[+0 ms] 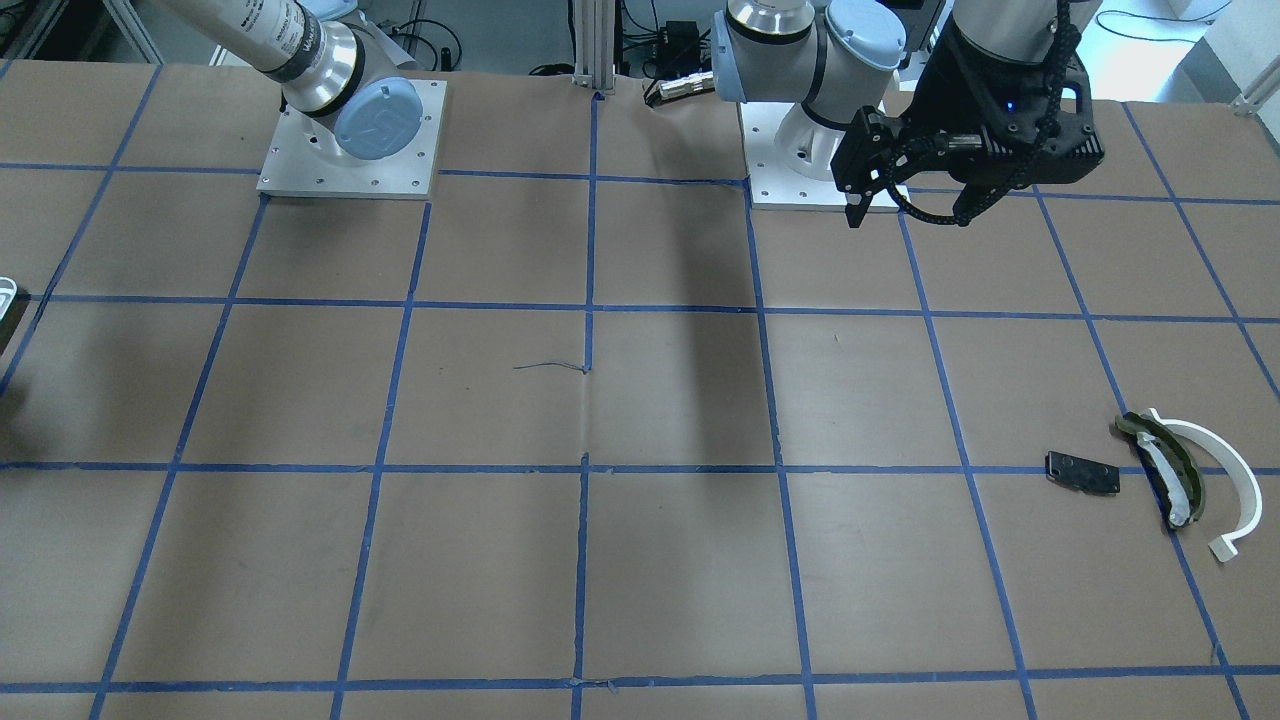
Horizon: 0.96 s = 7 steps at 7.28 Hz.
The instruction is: Place bearing gear from tray to pile
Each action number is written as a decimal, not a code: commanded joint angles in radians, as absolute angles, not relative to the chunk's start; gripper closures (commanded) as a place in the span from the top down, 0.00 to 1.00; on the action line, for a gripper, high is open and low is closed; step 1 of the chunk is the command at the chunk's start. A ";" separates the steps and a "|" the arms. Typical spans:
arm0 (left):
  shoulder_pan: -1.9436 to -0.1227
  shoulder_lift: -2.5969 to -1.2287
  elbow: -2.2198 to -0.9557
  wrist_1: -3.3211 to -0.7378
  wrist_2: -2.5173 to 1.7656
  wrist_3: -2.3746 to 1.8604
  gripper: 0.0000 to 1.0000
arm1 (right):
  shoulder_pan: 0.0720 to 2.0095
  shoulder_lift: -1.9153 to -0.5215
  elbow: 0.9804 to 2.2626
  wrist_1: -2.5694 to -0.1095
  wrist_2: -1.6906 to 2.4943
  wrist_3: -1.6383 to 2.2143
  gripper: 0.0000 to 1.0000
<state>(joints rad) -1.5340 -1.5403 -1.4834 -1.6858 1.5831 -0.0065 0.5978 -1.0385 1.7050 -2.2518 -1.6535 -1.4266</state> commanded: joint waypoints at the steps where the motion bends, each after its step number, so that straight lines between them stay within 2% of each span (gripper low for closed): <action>1: -1.534 -1.540 -1.483 -1.686 1.583 -0.006 1.00 | 0.613 -1.119 1.672 -2.234 -1.652 -1.407 0.02; 3: -1.534 -1.540 -1.483 -1.686 1.583 -0.006 1.00 | 0.728 -1.277 1.663 -2.171 -1.657 -1.393 0.02; 5: -1.534 -1.539 -1.483 -1.686 1.583 -0.006 1.00 | 0.904 -1.444 1.664 -1.983 -1.655 -1.054 0.02; 7: -1.536 -1.539 -1.485 -1.687 1.583 -0.006 1.00 | 1.200 -1.447 1.669 -1.928 -1.667 -0.671 0.03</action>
